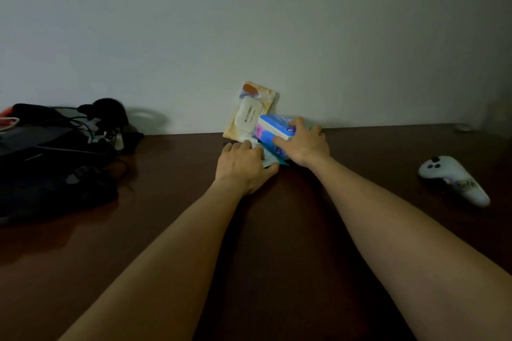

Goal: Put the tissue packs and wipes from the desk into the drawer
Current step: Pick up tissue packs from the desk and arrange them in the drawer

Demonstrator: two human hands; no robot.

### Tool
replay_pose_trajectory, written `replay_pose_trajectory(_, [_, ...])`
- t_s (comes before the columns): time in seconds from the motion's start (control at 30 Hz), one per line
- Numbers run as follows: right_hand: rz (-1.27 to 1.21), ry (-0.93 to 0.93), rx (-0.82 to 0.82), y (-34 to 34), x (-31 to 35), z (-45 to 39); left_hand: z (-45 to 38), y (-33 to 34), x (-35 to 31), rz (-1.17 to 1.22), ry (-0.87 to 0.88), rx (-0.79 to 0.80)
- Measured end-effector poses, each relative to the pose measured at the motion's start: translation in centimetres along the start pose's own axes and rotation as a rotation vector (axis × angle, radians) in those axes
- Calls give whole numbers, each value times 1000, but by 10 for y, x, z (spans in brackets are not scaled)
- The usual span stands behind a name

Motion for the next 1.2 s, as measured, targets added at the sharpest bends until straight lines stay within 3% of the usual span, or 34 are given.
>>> replay_pose_trajectory(0.1, [66, -7, -20, -15, -4, 30, 18, -16, 0, -31, -19, -6])
replay_pose_trajectory(0.47, [96, -6, 0, -69, 3, 185, 165, -81, 23, -126, -60, 254])
replay_pose_trajectory(0.57, [46, -87, -72, -88, 16, 246, 222, -107, 3, -49, -60, 218])
replay_pose_trajectory(0.63, [-4, -126, -153, -100, 23, 290, 258, -120, -12, -117, -1, 214])
replay_pose_trajectory(0.73, [-104, -165, -325, -116, 28, 356, 305, -138, -32, -288, 140, 58])
replay_pose_trajectory(0.83, [-225, -249, -436, -120, 27, 417, 354, -166, -38, -131, 153, -235])
replay_pose_trajectory(0.9, [-352, -311, -451, -112, 19, 454, 387, -168, -33, -57, 138, -332])
replay_pose_trajectory(1.0, [-583, -306, -365, -81, -11, 494, 435, -143, -16, 25, 98, -276])
replay_pose_trajectory(1.07, [-661, -254, -216, -46, -36, 513, 467, -114, 10, 123, -27, -195])
replay_pose_trajectory(1.2, [-502, -92, 192, 47, -81, 539, 529, -34, 69, 279, -345, 2])
Point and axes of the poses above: each hand's wrist, its own z-axis away from the middle knuckle, its own y-axis out of the palm, x = y × z, the point moved 9 cm from there along -z, towards the middle knuckle, and after that the axes turned 5 degrees about -y, right-handed, at the moved point
